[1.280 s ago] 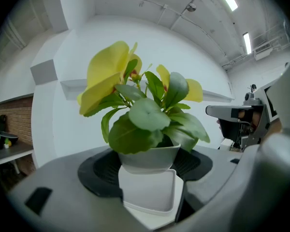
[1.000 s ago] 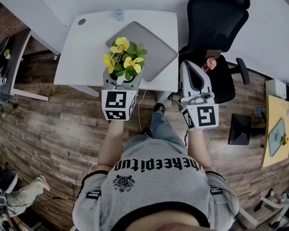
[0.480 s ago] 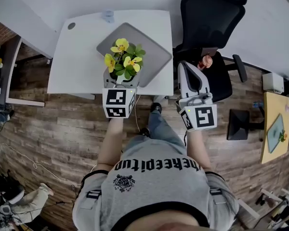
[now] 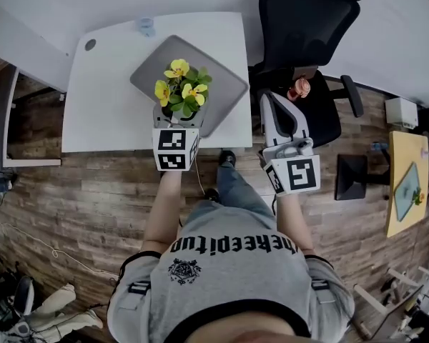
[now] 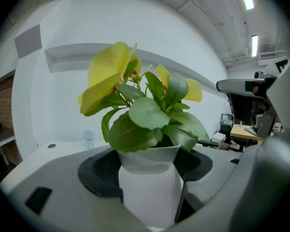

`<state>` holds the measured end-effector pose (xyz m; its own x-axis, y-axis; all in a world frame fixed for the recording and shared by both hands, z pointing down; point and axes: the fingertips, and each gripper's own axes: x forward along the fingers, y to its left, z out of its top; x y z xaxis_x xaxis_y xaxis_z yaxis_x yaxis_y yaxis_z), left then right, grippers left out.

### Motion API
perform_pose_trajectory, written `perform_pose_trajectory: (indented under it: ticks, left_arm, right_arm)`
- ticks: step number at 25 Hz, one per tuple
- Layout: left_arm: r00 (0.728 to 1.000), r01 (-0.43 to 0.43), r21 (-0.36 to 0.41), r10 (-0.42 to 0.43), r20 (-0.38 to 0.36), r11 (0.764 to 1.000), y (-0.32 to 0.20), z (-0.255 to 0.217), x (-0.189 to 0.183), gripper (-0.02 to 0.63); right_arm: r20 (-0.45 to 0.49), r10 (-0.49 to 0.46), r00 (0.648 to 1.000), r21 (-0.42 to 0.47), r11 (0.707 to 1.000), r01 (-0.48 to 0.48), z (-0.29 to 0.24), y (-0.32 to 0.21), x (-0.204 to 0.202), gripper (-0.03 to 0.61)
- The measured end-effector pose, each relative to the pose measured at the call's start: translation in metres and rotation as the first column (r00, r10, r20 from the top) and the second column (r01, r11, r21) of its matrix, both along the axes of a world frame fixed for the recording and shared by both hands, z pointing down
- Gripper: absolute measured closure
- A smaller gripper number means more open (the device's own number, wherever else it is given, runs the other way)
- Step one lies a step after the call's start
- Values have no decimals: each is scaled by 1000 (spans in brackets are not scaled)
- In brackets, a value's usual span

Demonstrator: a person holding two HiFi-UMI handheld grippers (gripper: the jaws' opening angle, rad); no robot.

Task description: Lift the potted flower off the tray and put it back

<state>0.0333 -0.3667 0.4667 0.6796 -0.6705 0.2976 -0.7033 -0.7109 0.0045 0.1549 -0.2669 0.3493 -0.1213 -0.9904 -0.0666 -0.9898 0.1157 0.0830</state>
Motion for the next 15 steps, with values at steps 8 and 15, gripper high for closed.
perform_pose_trajectory:
  ticks: [8, 15]
  left_arm:
    - [1000, -16, -54, 17, 24, 998, -20, 35, 7, 278]
    - [998, -23, -105, 29, 58, 994, -33, 66, 16, 278]
  right_arm:
    - [-9, 7, 1000, -26, 1000, -7, 11, -12, -2, 575]
    - [-6, 5, 1000, -63, 998, -5, 24, -24, -1, 575]
